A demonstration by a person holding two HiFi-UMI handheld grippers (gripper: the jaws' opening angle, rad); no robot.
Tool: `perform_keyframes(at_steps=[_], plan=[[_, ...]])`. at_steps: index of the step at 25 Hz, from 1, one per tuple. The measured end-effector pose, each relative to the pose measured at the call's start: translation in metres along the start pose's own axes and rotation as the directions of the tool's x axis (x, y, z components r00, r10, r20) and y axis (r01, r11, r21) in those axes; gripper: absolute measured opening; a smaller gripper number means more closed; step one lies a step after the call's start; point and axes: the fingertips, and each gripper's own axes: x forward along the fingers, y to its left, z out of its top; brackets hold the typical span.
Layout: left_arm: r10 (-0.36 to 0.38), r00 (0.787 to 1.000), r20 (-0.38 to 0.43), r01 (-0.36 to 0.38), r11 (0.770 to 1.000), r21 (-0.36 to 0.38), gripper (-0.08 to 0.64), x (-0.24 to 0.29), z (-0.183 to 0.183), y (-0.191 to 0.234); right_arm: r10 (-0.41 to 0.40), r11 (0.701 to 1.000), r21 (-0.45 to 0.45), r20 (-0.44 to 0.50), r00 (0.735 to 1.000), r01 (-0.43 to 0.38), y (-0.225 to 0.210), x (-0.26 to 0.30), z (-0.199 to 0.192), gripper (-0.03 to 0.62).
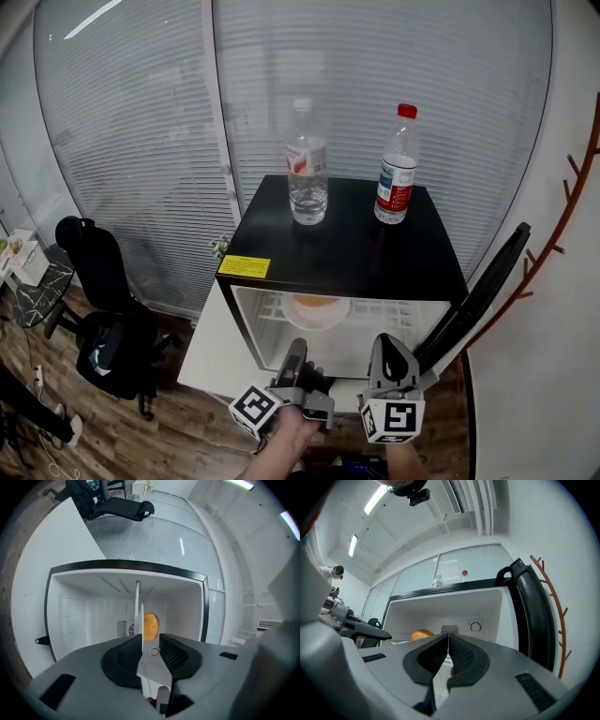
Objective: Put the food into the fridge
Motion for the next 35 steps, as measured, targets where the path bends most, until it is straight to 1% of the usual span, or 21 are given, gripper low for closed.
perform_keyframes(at_steps=[3, 5, 7, 8, 9, 10, 11, 12, 13, 14, 15, 16, 17, 18, 19, 20, 21, 25, 29, 31, 35], plan=[[-0.031, 0.999, -0.010, 0.031, 0.999, 0.011, 0.041, -0.002, -0.002, -0.010, 0.005, 1.000, 0.000, -0.001, 1.000, -0.005, 0.002, -0.002, 0.000, 0.028], [-0.065, 0.998, -0.020, 0.066, 0.997, 0.026, 0.028, -0.002, -0.004, -0.017, 0.008, 1.000, -0.005, -0.001, 1.000, -0.008, 0.004, -0.003, 0.001, 0.028], [-0.089, 0.995, -0.033, 0.092, 0.991, 0.093, 0.026, -0.002, -0.004, -0.026, 0.008, 1.000, -0.005, -0.003, 1.000, -0.008, 0.004, -0.004, 0.002, 0.028], [-0.084, 0.995, -0.045, 0.091, 0.982, 0.166, 0.026, -0.003, -0.004, -0.029, 0.008, 1.000, -0.003, -0.003, 1.000, -0.008, 0.003, -0.004, 0.002, 0.028], [-0.060, 0.997, -0.059, 0.074, 0.957, 0.282, 0.026, -0.004, -0.002, -0.030, 0.009, 1.000, -0.001, -0.003, 1.000, -0.009, 0.003, -0.005, 0.002, 0.028], [-0.030, 0.997, -0.073, 0.059, 0.900, 0.432, 0.026, -0.006, -0.001, -0.030, 0.010, 1.000, 0.000, -0.002, 1.000, -0.010, 0.003, -0.005, 0.003, 0.028], [-0.020, 0.996, -0.090, 0.068, 0.810, 0.582, 0.026, -0.006, -0.001, -0.034, 0.012, 1.000, 0.000, -0.001, 1.000, -0.012, 0.003, -0.005, 0.004, 0.028], [-0.023, 0.994, -0.107, 0.093, 0.696, 0.712, 0.026, -0.006, -0.003, -0.040, 0.014, 1.000, -0.002, 0.000, 1.000, -0.014, 0.003, -0.006, 0.005, 0.028], [-0.027, 0.993, -0.118, 0.113, 0.564, 0.818, 0.026, -0.006, -0.005, -0.047, 0.015, 1.000, -0.003, 0.002, 1.000, -0.015, 0.003, -0.006, 0.005, 0.028], [-0.026, 0.992, -0.124, 0.123, 0.419, 0.899, 0.026, -0.007, -0.008, -0.052, 0.016, 1.000, -0.004, 0.004, 1.000, -0.016, 0.003, -0.007, 0.006, 0.028], [-0.020, 0.992, -0.125, 0.126, 0.274, 0.953, 0.026, -0.008, -0.010, -0.055, 0.017, 1.000, -0.003, 0.006, 1.000, -0.017, 0.003, -0.007, 0.006, 0.028], [-0.009, 0.992, -0.124, 0.124, 0.142, 0.982, 0.026, -0.009, -0.013, -0.057, 0.018, 1.000, -0.001, 0.007, 1.000, -0.018, 0.003, -0.007, 0.006, 0.028], [0.004, 0.992, -0.122, 0.122, 0.037, 0.992, 0.026, -0.009, -0.015, -0.058, 0.019, 1.000, 0.001, 0.006, 1.000, -0.019, 0.003, -0.007, 0.006, 0.028], [0.019, 0.993, -0.120, 0.120, -0.037, 0.992, 0.026, -0.008, -0.016, -0.056, 0.022, 1.000, 0.001, 0.003, 1.000, -0.022, 0.004, -0.006, 0.005, 0.028], [0.029, 0.993, -0.117, 0.119, -0.081, 0.990, 0.026, -0.006, -0.016, -0.053, 0.028, 1.000, 0.000, -0.001, 1.000, -0.028, 0.006, -0.005, 0.004, 0.028], [0.035, 0.993, -0.115, 0.118, -0.105, 0.987, 0.026, -0.005, -0.015, -0.050, 0.036, 0.999, -0.003, -0.004, 0.999, -0.036, 0.008, -0.004, 0.003, 0.028], [0.039, 0.993, -0.112, 0.116, -0.117, 0.986, 0.026, -0.005, -0.014, -0.047, 0.042, 0.999, -0.006, -0.004, 0.999, -0.043, 0.010, -0.003, 0.002, 0.028], [0.024, 0.994, -0.109, 0.112, -0.130, 0.985, 0.026, -0.003, -0.015, -0.048, 0.059, 0.998, -0.011, -0.004, 0.998, -0.059, 0.016, -0.002, 0.003, 0.028], [0.020, 0.992, -0.122, 0.123, -0.119, 0.985, 0.026, -0.002, -0.021, -0.049, 0.062, 0.998, -0.015, -0.018, 0.998, -0.062, 0.019, 0.000, 0.001, 0.028], [0.014, 0.992, -0.122, 0.123, -0.103, 0.987, 0.026, -0.002, -0.022, -0.048, 0.063, 0.998, -0.017, -0.022, 0.998, -0.064, 0.020, 0.001, 0.000, 0.028], [0.044, 0.991, -0.127, 0.131, -0.090, 0.987, 0.026, -0.003, -0.022, -0.040, 0.074, 0.997, -0.026, -0.019, 0.997, -0.074, 0.021, 0.002, -0.002, 0.028]])
